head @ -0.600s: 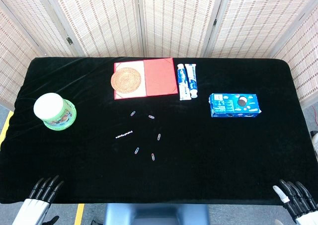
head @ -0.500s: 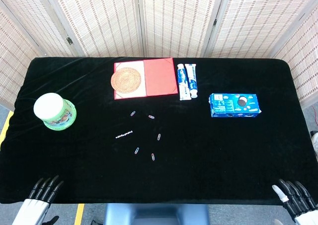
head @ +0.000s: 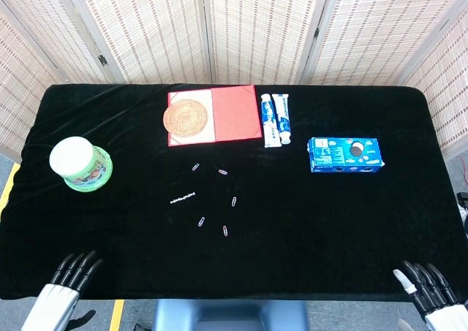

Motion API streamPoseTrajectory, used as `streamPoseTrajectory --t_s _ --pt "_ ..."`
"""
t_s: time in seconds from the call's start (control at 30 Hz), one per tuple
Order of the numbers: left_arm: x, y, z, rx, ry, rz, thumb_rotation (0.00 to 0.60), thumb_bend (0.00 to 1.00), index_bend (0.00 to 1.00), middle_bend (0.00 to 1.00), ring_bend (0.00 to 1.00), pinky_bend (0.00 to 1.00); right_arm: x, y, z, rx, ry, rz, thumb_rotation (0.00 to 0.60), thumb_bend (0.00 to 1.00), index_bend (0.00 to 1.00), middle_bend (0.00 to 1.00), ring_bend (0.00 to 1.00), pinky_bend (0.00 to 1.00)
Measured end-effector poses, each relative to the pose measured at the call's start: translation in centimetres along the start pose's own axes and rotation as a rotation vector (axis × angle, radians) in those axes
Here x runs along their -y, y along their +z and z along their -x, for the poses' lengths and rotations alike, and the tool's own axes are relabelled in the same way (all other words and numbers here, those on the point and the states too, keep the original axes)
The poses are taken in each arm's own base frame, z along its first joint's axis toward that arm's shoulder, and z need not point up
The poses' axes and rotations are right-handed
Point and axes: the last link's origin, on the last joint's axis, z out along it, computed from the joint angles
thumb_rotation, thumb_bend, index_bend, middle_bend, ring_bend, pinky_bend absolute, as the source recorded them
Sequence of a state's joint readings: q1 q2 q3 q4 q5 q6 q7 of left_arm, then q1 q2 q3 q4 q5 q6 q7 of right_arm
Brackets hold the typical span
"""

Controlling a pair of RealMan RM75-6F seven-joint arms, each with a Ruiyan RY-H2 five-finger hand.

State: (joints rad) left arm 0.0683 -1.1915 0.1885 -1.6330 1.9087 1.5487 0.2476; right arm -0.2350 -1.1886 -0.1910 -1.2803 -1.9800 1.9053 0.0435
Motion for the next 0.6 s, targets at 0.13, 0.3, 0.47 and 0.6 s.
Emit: streamPoseTrajectory --t_s 0.13,0.3,0.47,0.6 --pt "-1.3 2.2 -0.9 -0.066 -0.014 0.029 0.600 0.06 0.10 0.57 0.68 0.68 0.0 0.5 0.0 -0.003 0.002 0.007 0.600 0.10 0.00 0.00 0.00 0.00" --pt "-2.5 6.4 -0.7 -0.197 -0.009 0.039 0.600 0.10 0.31 0.96 1.00 1.00 -0.1 0.5 -0.1 -0.007 0.008 0.000 0.600 0.10 0.00 0.00 0.00 0.00" --pt "-2.7 10.1 0.1 -0.148 -0.065 -0.002 0.600 0.35 0.42 1.00 1.00 1.00 -0.8 0.9 -0.3 -0.011 0.029 0.035 0.600 0.10 0.00 0.00 0.00 0.00" --pt "-3.1 13.2 0.8 -0.080 -0.158 -0.065 0.600 0.37 0.43 1.00 1.00 1.00 -1.8 1.6 -0.6 -0.001 0.057 0.079 0.600 0.10 0.00 0.00 0.00 0.00"
